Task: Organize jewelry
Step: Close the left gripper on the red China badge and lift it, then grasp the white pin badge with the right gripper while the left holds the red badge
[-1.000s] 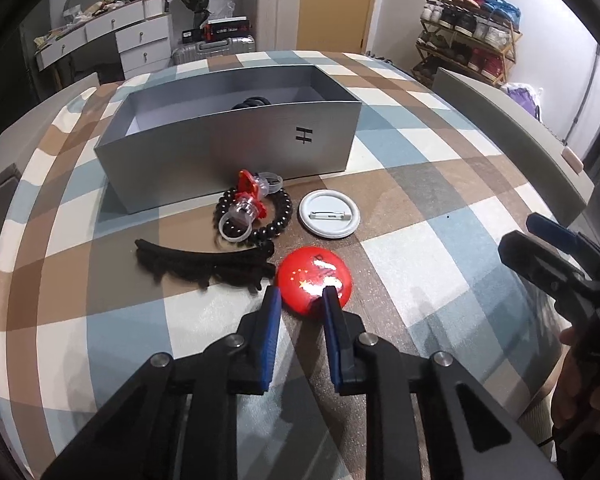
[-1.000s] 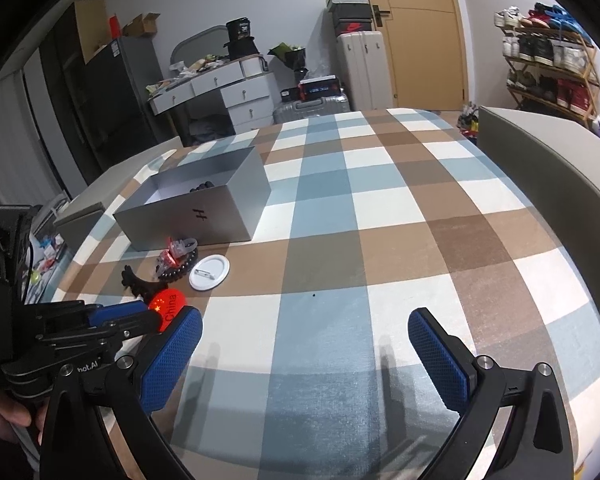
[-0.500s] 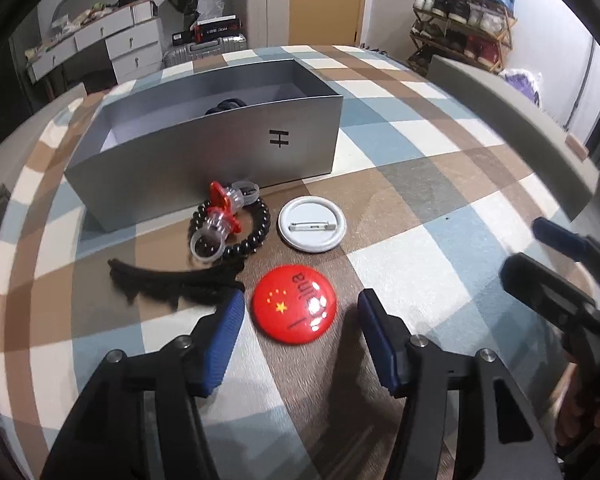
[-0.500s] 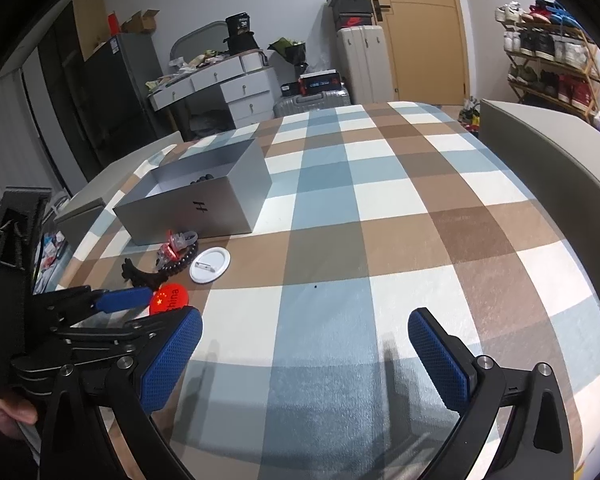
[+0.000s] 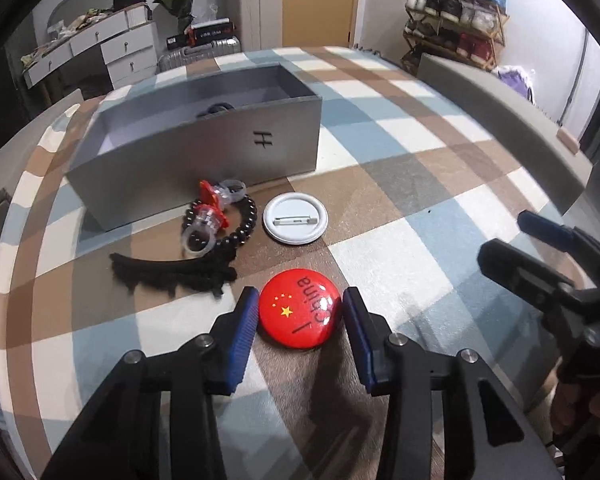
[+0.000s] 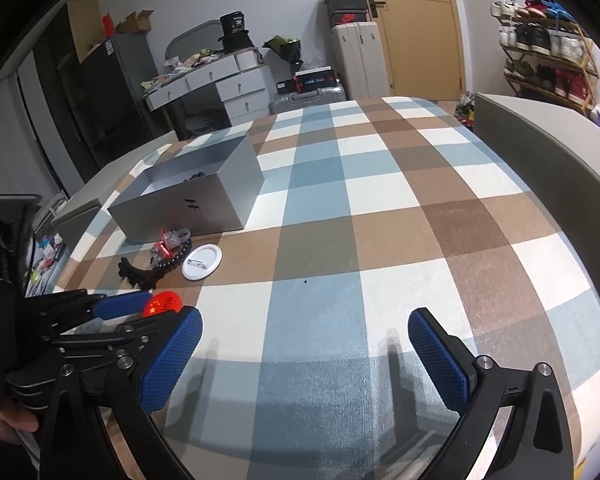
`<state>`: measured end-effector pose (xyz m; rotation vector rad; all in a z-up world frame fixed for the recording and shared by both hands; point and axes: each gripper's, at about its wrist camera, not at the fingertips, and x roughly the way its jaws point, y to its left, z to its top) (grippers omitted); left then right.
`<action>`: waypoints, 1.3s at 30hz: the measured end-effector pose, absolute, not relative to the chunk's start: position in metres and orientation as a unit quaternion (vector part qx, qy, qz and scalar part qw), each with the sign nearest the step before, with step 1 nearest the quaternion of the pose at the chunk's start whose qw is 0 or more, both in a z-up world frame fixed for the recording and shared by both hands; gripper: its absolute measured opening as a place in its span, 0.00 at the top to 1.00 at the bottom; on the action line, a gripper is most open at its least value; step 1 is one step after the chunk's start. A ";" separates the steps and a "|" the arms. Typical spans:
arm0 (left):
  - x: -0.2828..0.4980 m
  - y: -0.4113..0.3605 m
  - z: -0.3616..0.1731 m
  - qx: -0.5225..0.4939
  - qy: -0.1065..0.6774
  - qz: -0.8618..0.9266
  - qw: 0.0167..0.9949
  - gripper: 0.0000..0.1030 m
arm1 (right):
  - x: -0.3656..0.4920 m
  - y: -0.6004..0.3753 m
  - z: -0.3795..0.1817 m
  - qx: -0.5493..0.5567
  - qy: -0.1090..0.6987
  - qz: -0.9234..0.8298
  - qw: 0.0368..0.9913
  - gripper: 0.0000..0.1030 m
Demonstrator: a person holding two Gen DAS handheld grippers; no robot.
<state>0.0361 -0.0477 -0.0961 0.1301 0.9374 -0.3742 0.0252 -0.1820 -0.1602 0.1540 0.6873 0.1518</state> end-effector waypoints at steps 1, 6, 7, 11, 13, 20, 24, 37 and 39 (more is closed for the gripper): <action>0.033 -0.044 -0.092 0.059 0.443 -0.179 0.877 0.64 | 0.026 -0.182 -0.160 0.074 0.337 0.075 0.936 0.00; 0.022 -0.017 -0.077 0.027 0.420 -0.164 0.892 0.64 | 0.036 -0.175 -0.161 0.070 0.353 0.090 0.929 0.00; 0.021 -0.009 -0.075 0.016 0.417 -0.158 0.895 0.64 | 0.039 -0.173 -0.161 0.068 0.357 0.095 0.927 0.00; 0.015 0.025 -0.068 -0.013 0.404 -0.129 0.905 0.64 | 0.051 -0.159 -0.159 0.057 0.362 0.122 0.923 0.00; 0.012 0.038 -0.067 -0.021 0.398 -0.115 0.910 0.64 | 0.059 -0.151 -0.159 0.051 0.369 0.134 0.918 0.00; 0.008 0.063 -0.074 -0.037 0.394 -0.090 0.914 0.64 | 0.089 -0.111 -0.158 -0.020 0.384 0.171 0.907 0.01; 0.008 0.075 -0.079 -0.038 0.393 -0.081 0.915 0.64 | 0.104 -0.096 -0.160 -0.042 0.385 0.181 0.904 0.06; 0.007 0.102 -0.086 -0.069 0.397 -0.078 0.912 0.64 | 0.117 -0.067 -0.175 -0.134 0.399 0.169 0.891 0.24; 0.006 0.103 -0.085 -0.069 0.397 -0.079 0.912 0.64 | 0.116 -0.065 -0.176 -0.141 0.396 0.170 0.891 0.28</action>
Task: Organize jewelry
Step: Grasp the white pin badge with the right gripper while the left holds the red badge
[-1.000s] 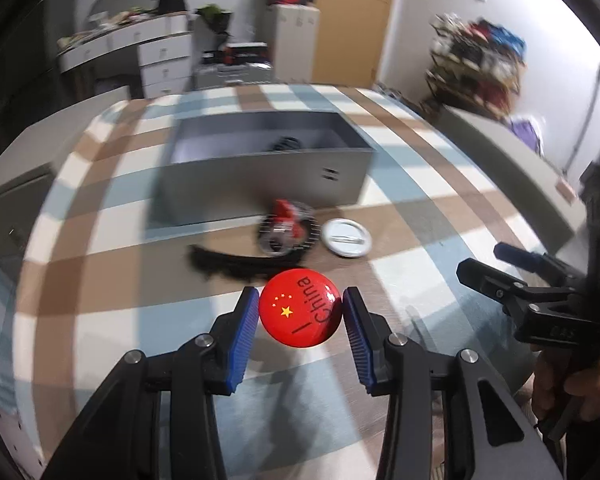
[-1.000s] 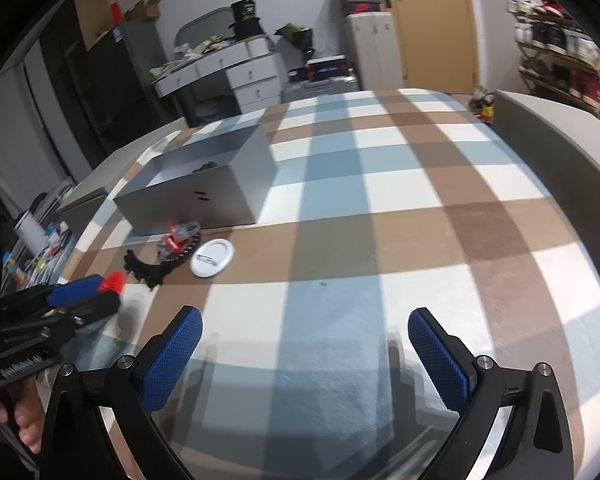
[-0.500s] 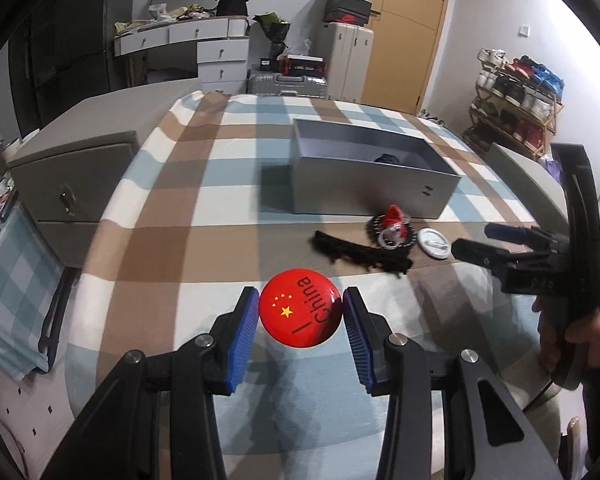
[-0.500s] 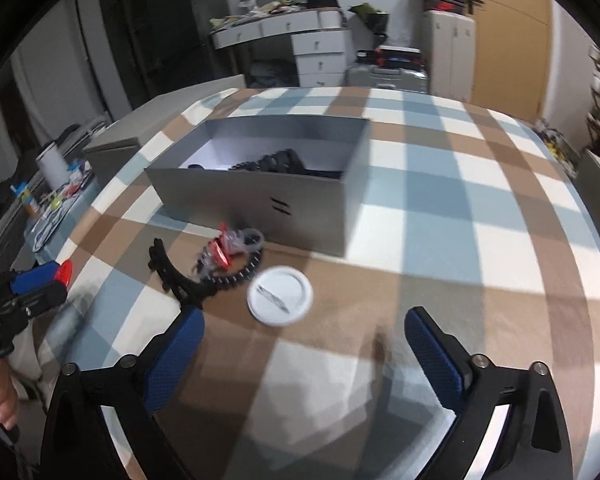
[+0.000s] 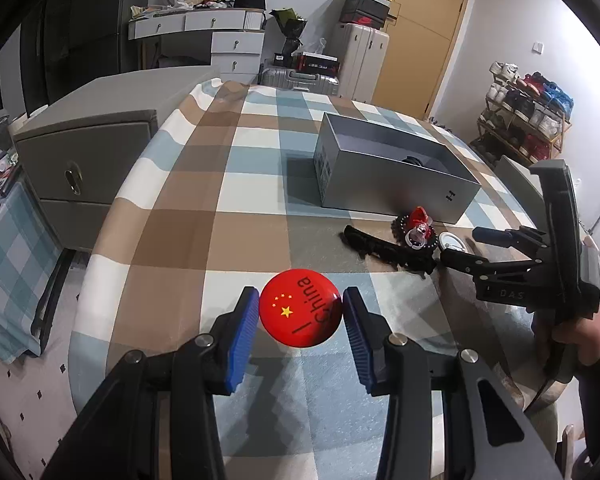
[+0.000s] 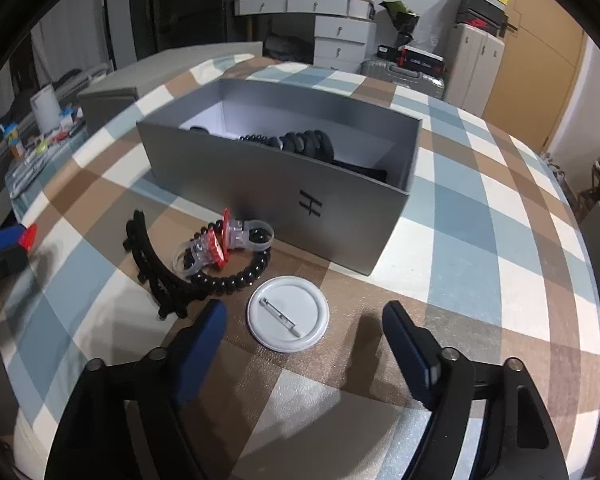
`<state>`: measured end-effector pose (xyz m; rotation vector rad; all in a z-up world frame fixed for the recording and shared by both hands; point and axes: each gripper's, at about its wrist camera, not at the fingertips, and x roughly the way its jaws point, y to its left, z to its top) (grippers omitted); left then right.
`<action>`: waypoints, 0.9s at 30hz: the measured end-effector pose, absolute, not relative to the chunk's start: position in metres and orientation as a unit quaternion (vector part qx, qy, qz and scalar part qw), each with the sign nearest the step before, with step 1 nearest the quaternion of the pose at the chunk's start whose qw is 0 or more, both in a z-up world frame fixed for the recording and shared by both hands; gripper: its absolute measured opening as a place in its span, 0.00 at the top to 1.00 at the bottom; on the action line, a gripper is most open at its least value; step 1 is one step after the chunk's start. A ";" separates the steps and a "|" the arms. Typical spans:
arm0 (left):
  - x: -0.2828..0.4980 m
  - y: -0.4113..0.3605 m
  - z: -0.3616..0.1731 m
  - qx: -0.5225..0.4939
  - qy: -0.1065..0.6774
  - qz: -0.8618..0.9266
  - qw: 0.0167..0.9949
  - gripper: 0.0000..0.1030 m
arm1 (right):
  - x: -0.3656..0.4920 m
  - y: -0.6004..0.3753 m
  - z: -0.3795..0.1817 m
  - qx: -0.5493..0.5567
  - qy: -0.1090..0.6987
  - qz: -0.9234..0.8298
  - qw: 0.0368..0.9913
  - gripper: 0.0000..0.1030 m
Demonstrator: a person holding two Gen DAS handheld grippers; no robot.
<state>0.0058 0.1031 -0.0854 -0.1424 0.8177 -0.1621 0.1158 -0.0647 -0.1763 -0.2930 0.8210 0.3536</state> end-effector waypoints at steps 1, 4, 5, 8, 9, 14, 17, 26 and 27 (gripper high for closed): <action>0.006 0.103 -0.085 -0.069 0.397 -0.079 0.912 0.64 | 0.114 -0.063 -0.177 -0.146 0.391 0.169 0.893 0.28; 0.005 0.105 -0.085 -0.069 0.397 -0.080 0.912 0.64 | 0.112 -0.060 -0.176 -0.152 0.384 0.170 0.895 0.32; 0.005 0.106 -0.085 -0.069 0.398 -0.080 0.911 0.64 | 0.112 -0.059 -0.177 -0.150 0.384 0.175 0.894 0.34; 0.004 0.106 -0.083 -0.071 0.396 -0.085 0.911 0.64 | 0.112 -0.058 -0.176 -0.140 0.386 0.196 0.890 0.51; 0.004 0.106 -0.083 -0.074 0.397 -0.090 0.910 0.64 | 0.112 -0.058 -0.176 -0.138 0.387 0.203 0.889 0.57; 0.000 0.100 -0.079 -0.064 0.396 -0.097 0.911 0.64 | 0.112 -0.061 -0.176 -0.123 0.391 0.205 0.889 0.59; 0.000 0.099 -0.077 -0.061 0.395 -0.097 0.911 0.64 | 0.109 -0.065 -0.176 -0.115 0.392 0.205 0.889 0.60; 0.001 0.091 -0.072 -0.051 0.392 -0.094 0.914 0.64 | 0.091 -0.094 -0.170 -0.062 0.393 0.204 0.895 0.60; 0.002 0.090 -0.071 -0.049 0.391 -0.094 0.914 0.64 | 0.089 -0.098 -0.169 -0.054 0.392 0.204 0.895 0.60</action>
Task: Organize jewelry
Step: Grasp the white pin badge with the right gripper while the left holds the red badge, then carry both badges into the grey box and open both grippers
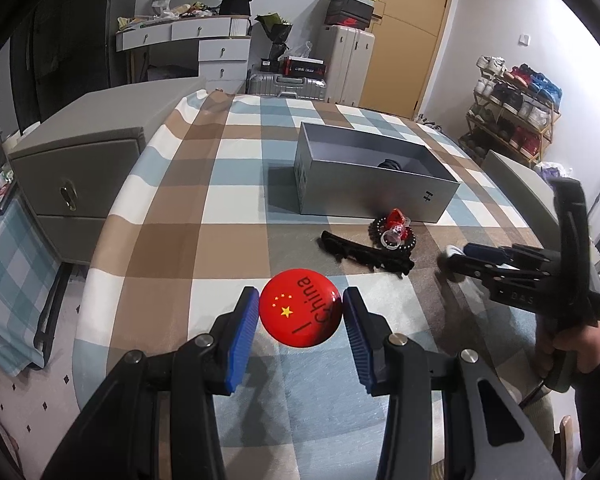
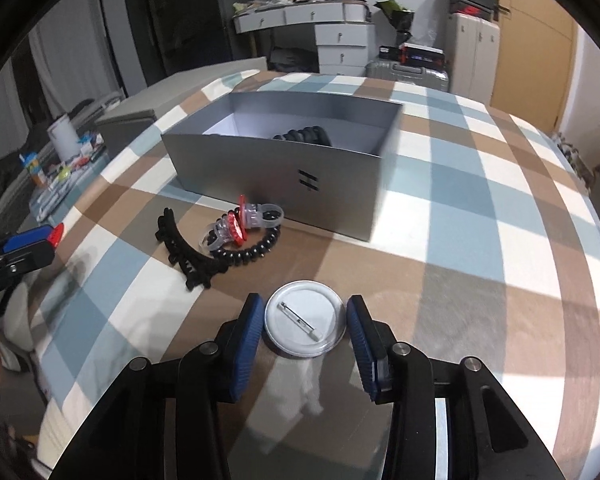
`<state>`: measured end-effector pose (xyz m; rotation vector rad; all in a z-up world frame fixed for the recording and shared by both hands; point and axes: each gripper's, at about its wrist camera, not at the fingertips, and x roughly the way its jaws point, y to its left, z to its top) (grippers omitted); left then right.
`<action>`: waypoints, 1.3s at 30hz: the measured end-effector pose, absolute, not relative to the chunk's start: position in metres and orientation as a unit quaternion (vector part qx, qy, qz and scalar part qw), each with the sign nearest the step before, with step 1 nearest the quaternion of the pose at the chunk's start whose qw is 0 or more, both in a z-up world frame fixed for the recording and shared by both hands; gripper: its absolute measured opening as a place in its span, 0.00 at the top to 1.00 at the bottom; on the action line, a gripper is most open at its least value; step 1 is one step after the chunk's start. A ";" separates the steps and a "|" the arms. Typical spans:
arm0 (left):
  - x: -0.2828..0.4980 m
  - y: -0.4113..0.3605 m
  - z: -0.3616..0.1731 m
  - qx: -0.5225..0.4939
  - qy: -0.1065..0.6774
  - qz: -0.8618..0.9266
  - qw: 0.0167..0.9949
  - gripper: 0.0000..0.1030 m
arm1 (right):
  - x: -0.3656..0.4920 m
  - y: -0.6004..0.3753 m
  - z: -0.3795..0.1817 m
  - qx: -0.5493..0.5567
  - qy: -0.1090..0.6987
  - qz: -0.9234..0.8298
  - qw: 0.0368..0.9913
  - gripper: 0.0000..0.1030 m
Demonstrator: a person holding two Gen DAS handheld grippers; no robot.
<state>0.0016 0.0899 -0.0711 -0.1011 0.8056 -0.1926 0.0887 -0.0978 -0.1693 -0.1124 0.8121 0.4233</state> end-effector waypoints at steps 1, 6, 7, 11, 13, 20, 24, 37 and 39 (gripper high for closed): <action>0.002 0.089 -0.070 -0.048 0.391 -0.093 0.915 0.64 | 0.086 -0.101 -0.168 -0.050 0.390 0.205 0.896 0.60; 0.005 0.080 -0.065 -0.039 0.387 -0.095 0.916 0.64 | 0.073 -0.108 -0.160 -0.039 0.375 0.209 0.902 0.60; 0.005 0.080 -0.064 -0.040 0.384 -0.089 0.918 0.64 | 0.071 -0.110 -0.157 -0.033 0.370 0.211 0.904 0.60; 0.013 0.077 -0.057 -0.046 0.371 -0.076 0.924 0.64 | 0.066 -0.117 -0.142 -0.008 0.350 0.221 0.910 0.59; 0.020 0.073 -0.053 -0.043 0.367 -0.079 0.926 0.64 | 0.066 -0.118 -0.130 -0.007 0.335 0.225 0.915 0.60; 0.051 0.056 -0.041 -0.026 0.352 -0.092 0.931 0.64 | 0.075 -0.119 -0.095 0.008 0.296 0.247 0.923 0.59; 0.074 0.050 -0.030 -0.019 0.343 -0.103 0.933 0.64 | 0.093 -0.114 -0.082 0.013 0.295 0.263 0.919 0.59; 0.142 0.025 -0.035 -0.021 0.382 -0.130 0.915 0.64 | 0.161 -0.091 -0.066 0.030 0.290 0.273 0.917 0.59; 0.145 0.023 -0.039 -0.025 0.390 -0.138 0.910 0.64 | 0.173 -0.089 -0.069 0.037 0.294 0.274 0.915 0.60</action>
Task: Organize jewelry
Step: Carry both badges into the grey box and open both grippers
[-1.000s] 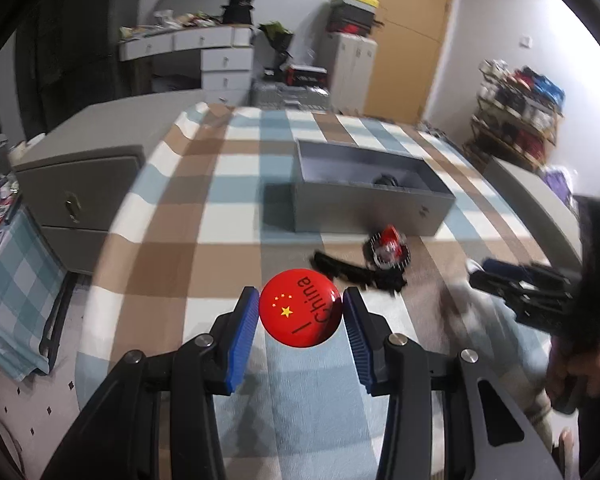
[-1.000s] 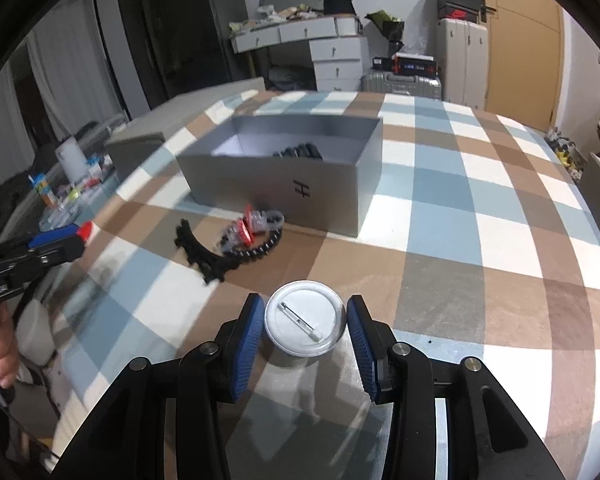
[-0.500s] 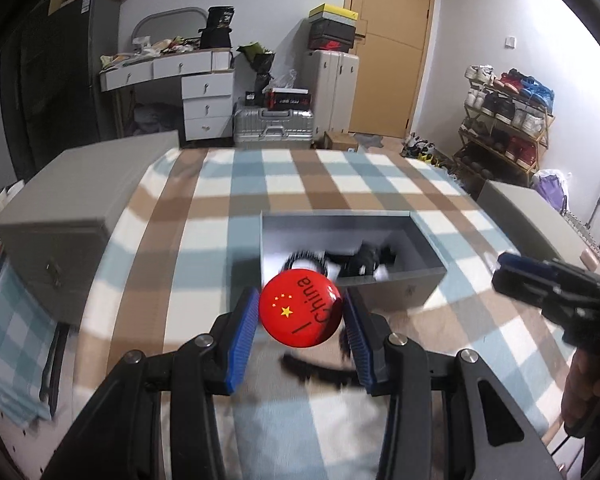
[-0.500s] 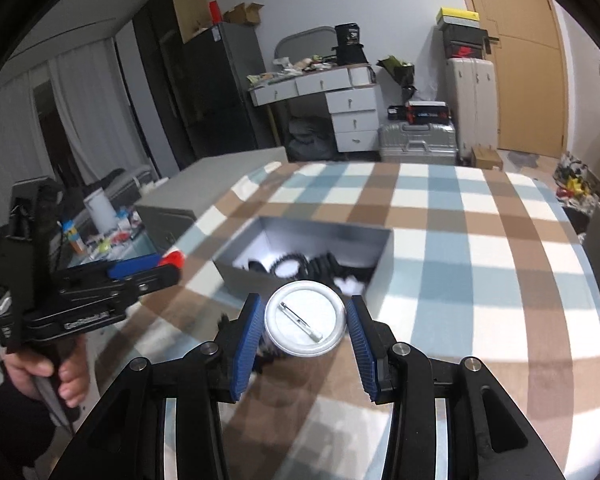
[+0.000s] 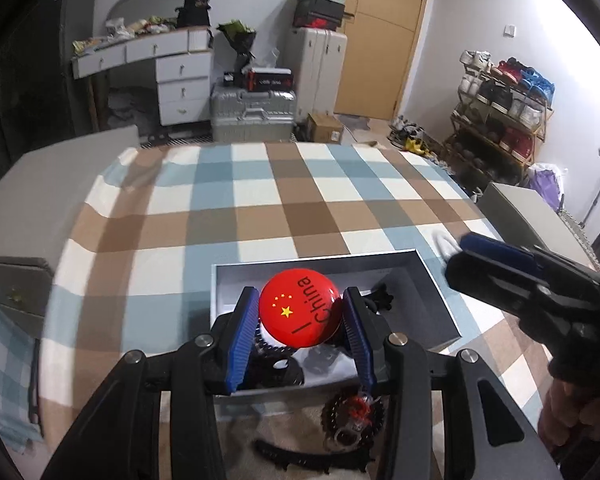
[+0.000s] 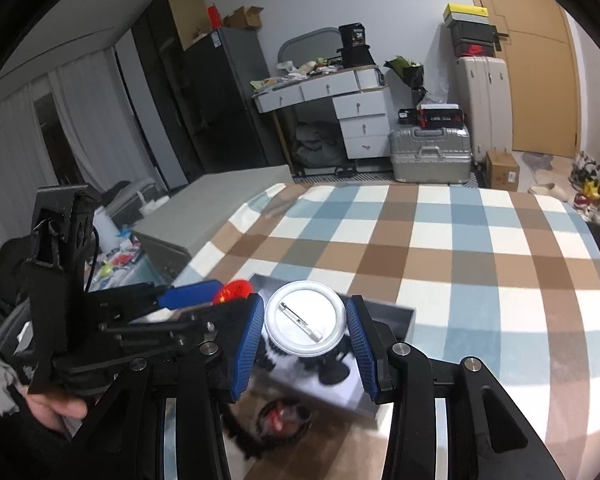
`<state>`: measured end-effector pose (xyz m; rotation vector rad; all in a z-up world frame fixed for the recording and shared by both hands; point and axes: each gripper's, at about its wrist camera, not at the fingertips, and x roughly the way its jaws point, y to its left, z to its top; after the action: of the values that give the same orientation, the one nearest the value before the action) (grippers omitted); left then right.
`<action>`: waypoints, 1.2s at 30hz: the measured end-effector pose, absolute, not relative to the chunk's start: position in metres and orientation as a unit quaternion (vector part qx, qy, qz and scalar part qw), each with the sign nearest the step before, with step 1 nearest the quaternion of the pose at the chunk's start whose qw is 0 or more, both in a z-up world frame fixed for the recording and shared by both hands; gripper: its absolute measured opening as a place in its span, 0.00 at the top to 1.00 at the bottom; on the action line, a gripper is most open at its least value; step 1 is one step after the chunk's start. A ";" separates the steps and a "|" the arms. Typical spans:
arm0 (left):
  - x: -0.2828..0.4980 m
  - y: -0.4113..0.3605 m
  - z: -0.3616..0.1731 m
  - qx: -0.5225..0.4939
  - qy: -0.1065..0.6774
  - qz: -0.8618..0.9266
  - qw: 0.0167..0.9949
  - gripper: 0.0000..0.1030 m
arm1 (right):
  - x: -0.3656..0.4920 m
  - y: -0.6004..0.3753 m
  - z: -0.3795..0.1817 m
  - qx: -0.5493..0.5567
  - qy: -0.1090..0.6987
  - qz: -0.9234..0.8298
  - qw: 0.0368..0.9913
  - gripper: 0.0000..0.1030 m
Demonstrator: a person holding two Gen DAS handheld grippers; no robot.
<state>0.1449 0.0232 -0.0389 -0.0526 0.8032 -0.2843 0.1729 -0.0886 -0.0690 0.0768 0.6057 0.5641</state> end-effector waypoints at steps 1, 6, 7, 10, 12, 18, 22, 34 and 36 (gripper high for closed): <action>0.147 0.023 -0.042 -0.030 0.395 -0.139 0.908 0.64 | 0.178 -0.089 -0.071 0.044 0.295 0.274 0.914 0.59; 0.154 0.020 -0.049 -0.031 0.401 -0.156 0.902 0.64 | 0.202 -0.090 -0.090 0.050 0.326 0.276 0.903 0.59; 0.155 0.019 -0.051 -0.028 0.401 -0.160 0.902 0.64 | 0.205 -0.091 -0.093 0.053 0.332 0.276 0.900 0.59; 0.158 0.019 -0.055 -0.030 0.404 -0.161 0.900 0.64 | 0.211 -0.093 -0.102 0.053 0.344 0.271 0.898 0.59; 0.161 0.021 -0.057 -0.037 0.408 -0.158 0.898 0.64 | 0.213 -0.093 -0.105 0.051 0.347 0.270 0.897 0.59; 0.164 0.019 -0.059 -0.037 0.414 -0.163 0.895 0.64 | 0.216 -0.095 -0.112 0.055 0.356 0.268 0.894 0.59; 0.165 0.016 -0.059 -0.032 0.415 -0.164 0.894 0.64 | 0.218 -0.094 -0.113 0.056 0.360 0.268 0.892 0.59; 0.171 0.018 -0.066 -0.021 0.432 -0.165 0.887 0.63 | 0.219 -0.098 -0.117 0.082 0.361 0.281 0.886 0.51; 0.168 0.019 -0.064 -0.018 0.429 -0.164 0.888 0.63 | 0.214 -0.103 -0.114 0.085 0.350 0.277 0.891 0.49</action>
<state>0.1682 0.0187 -0.0644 -0.0373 0.8904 -0.3416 0.2139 -0.1031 -0.1139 0.1755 0.7276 0.5757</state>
